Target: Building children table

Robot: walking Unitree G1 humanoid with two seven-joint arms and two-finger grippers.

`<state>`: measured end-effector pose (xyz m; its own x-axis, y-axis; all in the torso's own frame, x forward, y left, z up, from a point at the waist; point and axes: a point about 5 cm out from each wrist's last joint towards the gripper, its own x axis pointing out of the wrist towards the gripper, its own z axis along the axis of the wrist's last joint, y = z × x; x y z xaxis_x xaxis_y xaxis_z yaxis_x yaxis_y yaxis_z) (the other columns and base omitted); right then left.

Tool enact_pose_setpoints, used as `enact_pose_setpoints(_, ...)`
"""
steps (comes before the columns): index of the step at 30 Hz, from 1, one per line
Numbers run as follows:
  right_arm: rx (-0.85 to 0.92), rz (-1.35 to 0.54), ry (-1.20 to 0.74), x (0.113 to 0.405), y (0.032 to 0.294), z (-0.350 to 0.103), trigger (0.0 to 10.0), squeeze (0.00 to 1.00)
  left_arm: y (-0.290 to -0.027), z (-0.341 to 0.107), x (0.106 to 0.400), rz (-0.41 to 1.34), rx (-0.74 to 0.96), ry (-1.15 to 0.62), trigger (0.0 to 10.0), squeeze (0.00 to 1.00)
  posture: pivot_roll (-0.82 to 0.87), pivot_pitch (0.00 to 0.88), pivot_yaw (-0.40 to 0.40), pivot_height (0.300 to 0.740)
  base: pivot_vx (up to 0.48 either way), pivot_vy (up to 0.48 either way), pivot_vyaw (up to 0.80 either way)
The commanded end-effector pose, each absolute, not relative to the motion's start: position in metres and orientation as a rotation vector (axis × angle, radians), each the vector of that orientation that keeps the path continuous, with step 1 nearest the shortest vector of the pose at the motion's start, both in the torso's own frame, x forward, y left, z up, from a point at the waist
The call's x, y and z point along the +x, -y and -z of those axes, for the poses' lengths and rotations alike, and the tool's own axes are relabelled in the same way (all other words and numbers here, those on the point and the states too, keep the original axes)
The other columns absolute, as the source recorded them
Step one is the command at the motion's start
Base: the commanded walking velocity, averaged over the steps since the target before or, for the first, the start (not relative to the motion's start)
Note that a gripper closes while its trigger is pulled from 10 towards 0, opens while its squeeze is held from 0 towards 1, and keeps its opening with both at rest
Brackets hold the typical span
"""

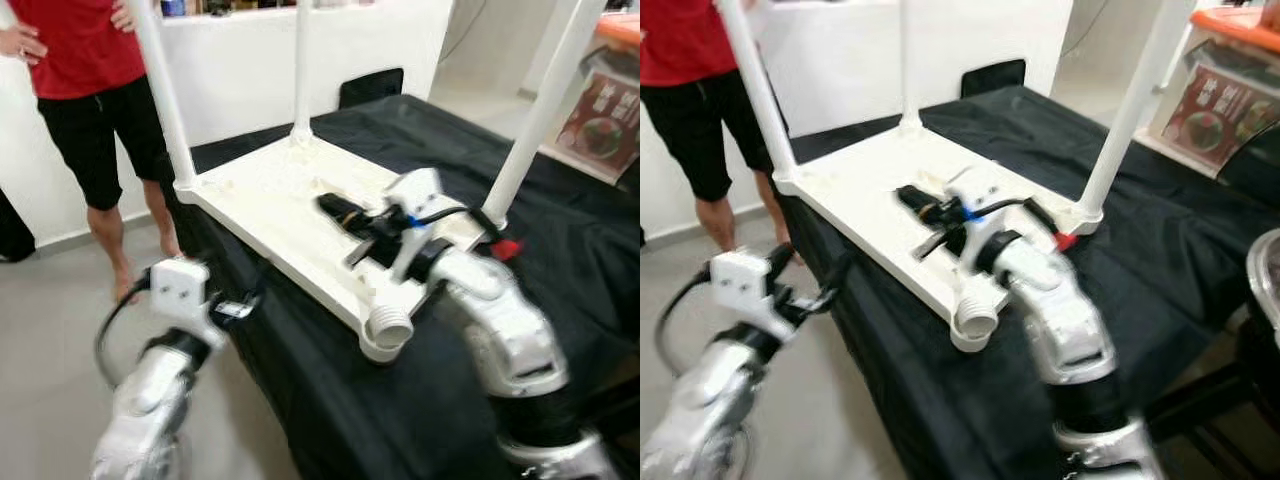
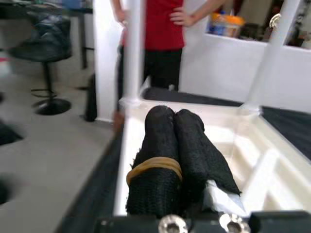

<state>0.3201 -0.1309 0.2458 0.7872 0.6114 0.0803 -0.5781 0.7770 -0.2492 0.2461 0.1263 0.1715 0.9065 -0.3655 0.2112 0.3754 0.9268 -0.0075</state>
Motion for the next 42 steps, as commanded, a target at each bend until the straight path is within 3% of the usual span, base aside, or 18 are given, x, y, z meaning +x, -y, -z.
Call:
enact_pose_setpoints(1,-0.23,-0.668,0.148,0.321,0.123,-0.245,10.0,0.0,-0.128,-0.161,0.242,0.412,-0.001,0.154,10.0,0.0,0.0,0.059,-0.038,0.74,0.0,0.0,0.0)
enact_pose_setpoints(4,-0.327,-0.671,0.073,0.329,0.123,-0.242,10.0,0.0,-0.123,-0.153,0.234,0.506,0.085,0.131,10.0,0.0,0.0,0.064,-0.031,0.74,0.0,0.0,0.0)
enact_pose_setpoints(5,-0.313,-0.677,0.047,0.331,0.122,-0.241,10.0,0.4,-0.123,-0.152,0.233,0.513,0.086,0.128,10.0,0.0,0.0,0.065,-0.03,0.74,0.0,0.0,0.0)
enact_pose_setpoints(7,-0.299,-0.683,0.032,0.333,0.121,-0.241,10.0,0.4,-0.123,-0.152,0.233,0.515,0.084,0.129,10.0,0.0,0.0,0.065,-0.03,0.74,0.0,0.0,0.0)
enact_pose_setpoints(8,-0.319,-0.666,0.026,0.338,0.122,-0.242,10.0,1.0,-0.124,-0.151,0.233,0.524,0.103,0.123,10.0,0.0,0.01,0.071,-0.029,0.74,0.0,0.0,0.0)
enact_pose_setpoints(16,-0.414,-0.497,-0.13,0.373,0.139,-0.256,10.0,1.0,-0.112,-0.136,0.216,0.662,0.198,0.069,10.0,0.0,0.01,0.099,-0.025,0.74,0.0,0.0,0.0)
enact_pose_setpoints(24,-0.442,-0.481,-0.28,0.375,0.155,-0.243,10.0,0.99,-0.105,-0.134,0.202,0.785,0.264,0.057,10.0,0.0,0.0,0.129,-0.025,0.74,0.0,0.0,0.0)
enact_pose_setpoints(25,-0.441,-0.469,-0.322,0.375,0.162,-0.239,10.0,0.0,-0.104,-0.135,0.199,0.796,0.275,0.059,10.0,0.0,0.0,0.14,-0.024,0.74,0.0,0.0,0.0)
enact_pose_setpoints(32,-0.339,-0.438,-0.492,0.371,0.176,-0.226,10.0,0.0,-0.104,-0.139,0.194,0.773,0.3,0.081,10.0,0.0,-0.01,0.178,-0.03,0.74,0.0,0.0,0.0)
enact_pose_setpoints(42,-0.238,-0.51,-0.645,0.362,0.168,-0.213,10.0,0.0,-0.108,-0.148,0.193,0.698,0.283,0.113,10.0,0.0,-0.02,0.213,-0.044,0.74,0.0,0.0,0.0)
